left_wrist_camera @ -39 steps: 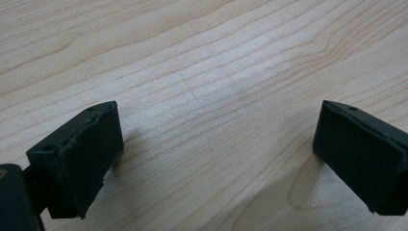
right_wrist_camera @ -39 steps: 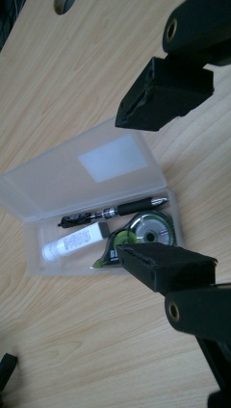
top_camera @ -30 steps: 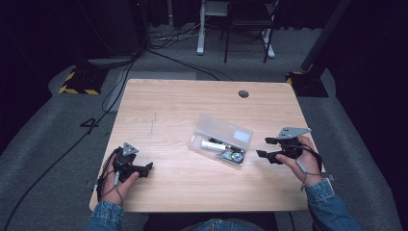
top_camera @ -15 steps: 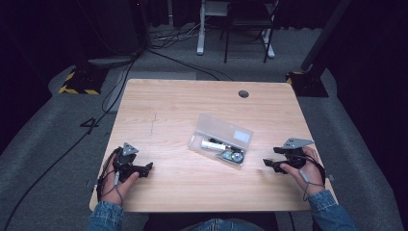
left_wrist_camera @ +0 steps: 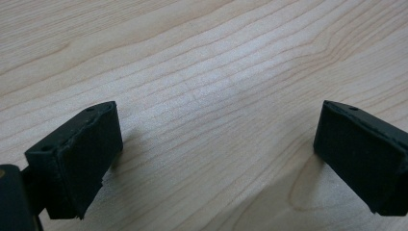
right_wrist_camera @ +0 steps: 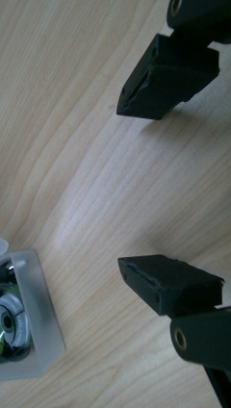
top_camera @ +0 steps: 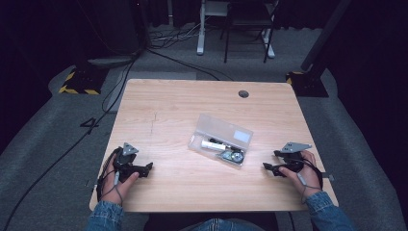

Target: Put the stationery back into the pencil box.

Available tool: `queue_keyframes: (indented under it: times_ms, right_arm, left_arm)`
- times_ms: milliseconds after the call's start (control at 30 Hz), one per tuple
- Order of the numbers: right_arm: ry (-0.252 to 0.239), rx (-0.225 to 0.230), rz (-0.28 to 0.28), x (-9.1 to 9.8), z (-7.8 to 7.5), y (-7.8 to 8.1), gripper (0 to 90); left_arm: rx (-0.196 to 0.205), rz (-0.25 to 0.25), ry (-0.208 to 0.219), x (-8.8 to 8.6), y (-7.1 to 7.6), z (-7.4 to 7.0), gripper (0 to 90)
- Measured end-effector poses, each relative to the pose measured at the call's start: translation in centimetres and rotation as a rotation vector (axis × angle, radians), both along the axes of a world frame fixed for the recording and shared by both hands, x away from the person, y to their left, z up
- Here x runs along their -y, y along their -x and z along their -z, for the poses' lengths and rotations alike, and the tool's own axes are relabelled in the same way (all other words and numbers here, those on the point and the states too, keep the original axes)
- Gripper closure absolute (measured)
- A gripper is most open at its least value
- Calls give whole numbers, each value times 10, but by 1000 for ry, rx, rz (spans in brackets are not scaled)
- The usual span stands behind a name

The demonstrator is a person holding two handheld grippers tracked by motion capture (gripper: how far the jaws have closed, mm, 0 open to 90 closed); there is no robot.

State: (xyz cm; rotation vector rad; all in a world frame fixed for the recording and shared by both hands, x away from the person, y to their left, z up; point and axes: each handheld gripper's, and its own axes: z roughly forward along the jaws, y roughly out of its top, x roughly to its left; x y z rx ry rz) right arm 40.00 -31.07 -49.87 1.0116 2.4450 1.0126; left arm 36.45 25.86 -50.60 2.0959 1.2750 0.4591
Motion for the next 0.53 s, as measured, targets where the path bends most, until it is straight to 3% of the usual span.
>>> queue_keyframes:
  times_ms: [100,300,533]
  right_arm:
    - [-33,17,4,0,6,-3,141]
    - [-22,6,-6,-3,6,-7,63]
    - [-14,7,-3,-4,6,-7,51]
  left_arm:
    - [0,0,0,0,0,0,31]
    - [0,0,0,0,0,0,31]
    - [0,0,-2,0,0,0,31]
